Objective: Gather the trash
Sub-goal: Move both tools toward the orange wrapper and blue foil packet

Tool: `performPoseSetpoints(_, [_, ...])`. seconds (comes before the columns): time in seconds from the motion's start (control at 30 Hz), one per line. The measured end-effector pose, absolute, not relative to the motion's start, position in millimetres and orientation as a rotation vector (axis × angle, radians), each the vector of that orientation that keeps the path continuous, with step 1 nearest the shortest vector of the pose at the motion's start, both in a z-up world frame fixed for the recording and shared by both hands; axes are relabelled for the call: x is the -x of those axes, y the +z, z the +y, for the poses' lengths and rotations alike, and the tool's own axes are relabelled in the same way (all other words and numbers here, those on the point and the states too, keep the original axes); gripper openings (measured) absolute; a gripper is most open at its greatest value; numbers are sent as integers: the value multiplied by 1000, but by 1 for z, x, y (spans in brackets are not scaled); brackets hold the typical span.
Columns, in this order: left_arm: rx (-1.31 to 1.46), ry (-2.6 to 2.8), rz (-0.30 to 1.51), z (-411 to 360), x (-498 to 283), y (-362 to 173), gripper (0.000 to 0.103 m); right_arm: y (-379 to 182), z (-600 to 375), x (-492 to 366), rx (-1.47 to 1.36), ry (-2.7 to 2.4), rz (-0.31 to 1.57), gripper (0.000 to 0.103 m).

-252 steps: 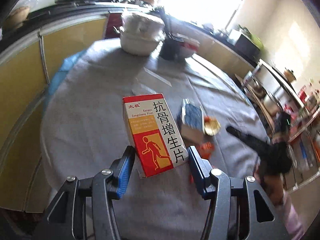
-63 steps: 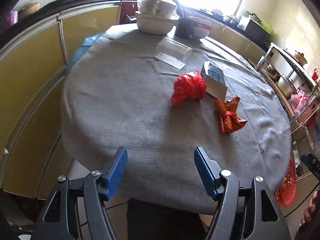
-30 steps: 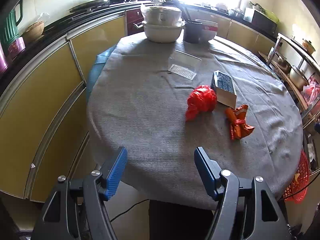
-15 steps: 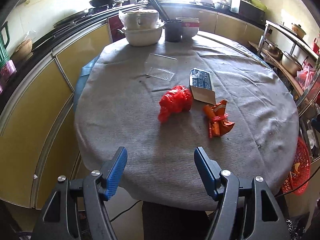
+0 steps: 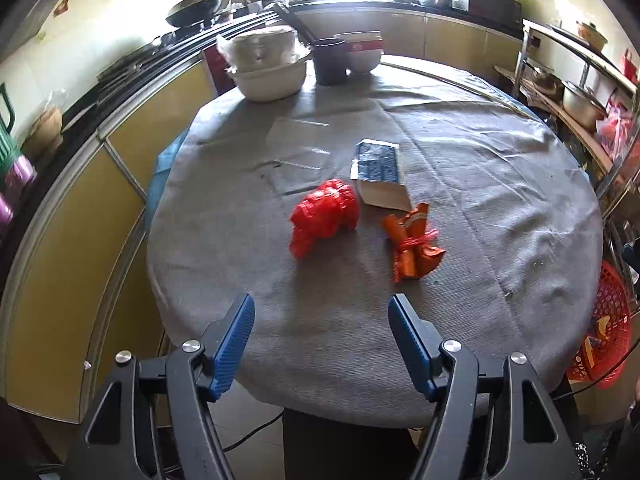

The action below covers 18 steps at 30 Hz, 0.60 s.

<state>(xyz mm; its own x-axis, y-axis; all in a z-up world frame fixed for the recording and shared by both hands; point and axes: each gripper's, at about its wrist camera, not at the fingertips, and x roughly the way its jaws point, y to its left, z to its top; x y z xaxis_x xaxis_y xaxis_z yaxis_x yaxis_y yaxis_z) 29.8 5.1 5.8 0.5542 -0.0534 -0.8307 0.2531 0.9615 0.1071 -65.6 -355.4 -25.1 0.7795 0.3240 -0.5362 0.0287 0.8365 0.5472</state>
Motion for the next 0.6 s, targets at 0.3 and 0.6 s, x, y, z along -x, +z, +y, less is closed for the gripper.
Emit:
performPoseSetpoints(0.3, [-293, -212, 910, -33, -33, 23, 70, -33, -383, 82, -624, 147, 667, 69])
performPoseSetpoints(0.6, [-196, -225, 889, -14, -46, 22, 71, -16, -360, 62, -575, 160, 749, 69])
